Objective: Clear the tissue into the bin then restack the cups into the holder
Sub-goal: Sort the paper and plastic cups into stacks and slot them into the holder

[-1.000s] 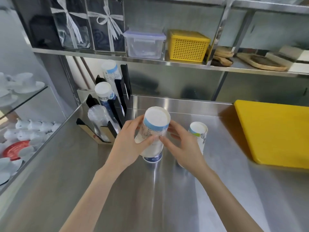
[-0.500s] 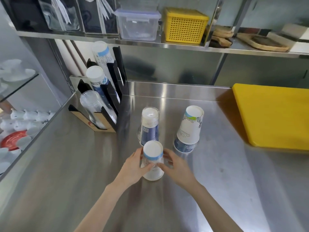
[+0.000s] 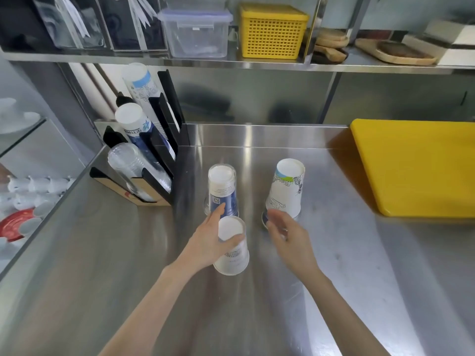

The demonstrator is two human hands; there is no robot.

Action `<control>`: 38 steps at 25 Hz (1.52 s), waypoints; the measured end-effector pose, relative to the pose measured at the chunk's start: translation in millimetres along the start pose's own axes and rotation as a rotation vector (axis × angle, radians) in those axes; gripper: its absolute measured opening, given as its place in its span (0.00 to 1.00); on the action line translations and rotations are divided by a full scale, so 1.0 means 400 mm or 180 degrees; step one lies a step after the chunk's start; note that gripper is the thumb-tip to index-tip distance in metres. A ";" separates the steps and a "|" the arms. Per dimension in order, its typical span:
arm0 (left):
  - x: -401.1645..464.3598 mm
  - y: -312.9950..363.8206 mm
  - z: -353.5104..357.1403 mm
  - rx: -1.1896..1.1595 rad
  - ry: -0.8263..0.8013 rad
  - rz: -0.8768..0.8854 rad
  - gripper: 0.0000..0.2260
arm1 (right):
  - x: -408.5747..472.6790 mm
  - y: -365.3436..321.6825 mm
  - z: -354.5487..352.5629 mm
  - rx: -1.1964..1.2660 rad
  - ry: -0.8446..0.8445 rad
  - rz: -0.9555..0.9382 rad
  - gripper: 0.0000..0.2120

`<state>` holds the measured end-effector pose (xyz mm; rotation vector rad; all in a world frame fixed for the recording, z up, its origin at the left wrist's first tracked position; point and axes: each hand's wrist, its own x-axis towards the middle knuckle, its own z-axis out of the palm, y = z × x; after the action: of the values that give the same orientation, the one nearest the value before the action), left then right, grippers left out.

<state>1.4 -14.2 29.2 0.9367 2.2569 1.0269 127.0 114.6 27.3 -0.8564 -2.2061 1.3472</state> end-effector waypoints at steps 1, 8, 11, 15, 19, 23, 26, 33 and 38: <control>0.016 0.018 -0.003 0.0015 0.0009 0.0048 0.39 | 0.012 -0.003 -0.021 0.0100 0.0256 0.0032 0.14; 0.160 0.133 0.033 0.0329 -0.0149 0.0373 0.32 | 0.111 0.016 -0.103 -0.0340 0.0751 0.0183 0.22; 0.215 0.163 0.065 0.0344 -0.0231 0.0410 0.32 | 0.155 0.030 -0.104 -0.0317 0.0612 0.0300 0.24; 0.245 0.185 0.088 0.0220 -0.0260 0.0507 0.29 | 0.181 0.039 -0.097 -0.0173 0.0526 0.0192 0.22; 0.240 0.196 0.078 0.0058 -0.0129 0.0622 0.27 | 0.183 0.023 -0.102 -0.0133 0.0525 0.0142 0.22; 0.217 0.234 0.048 -0.0077 0.0013 0.0860 0.26 | 0.176 -0.021 -0.120 -0.0151 0.0619 -0.0066 0.22; 0.201 0.258 0.031 -0.0100 0.0066 0.0935 0.26 | 0.173 -0.048 -0.136 -0.0200 0.0646 -0.0155 0.22; 0.155 0.301 -0.025 -0.0275 0.0565 0.1291 0.26 | 0.144 -0.136 -0.157 -0.0099 0.0841 -0.0497 0.22; 0.089 0.267 -0.082 -0.0409 0.0966 0.1305 0.27 | 0.100 -0.196 -0.130 -0.0081 0.0694 -0.0809 0.18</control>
<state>-2.4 49.3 128.0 1.2940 2.2469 1.5653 107.9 148.6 122.0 -0.6695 -2.0840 1.0563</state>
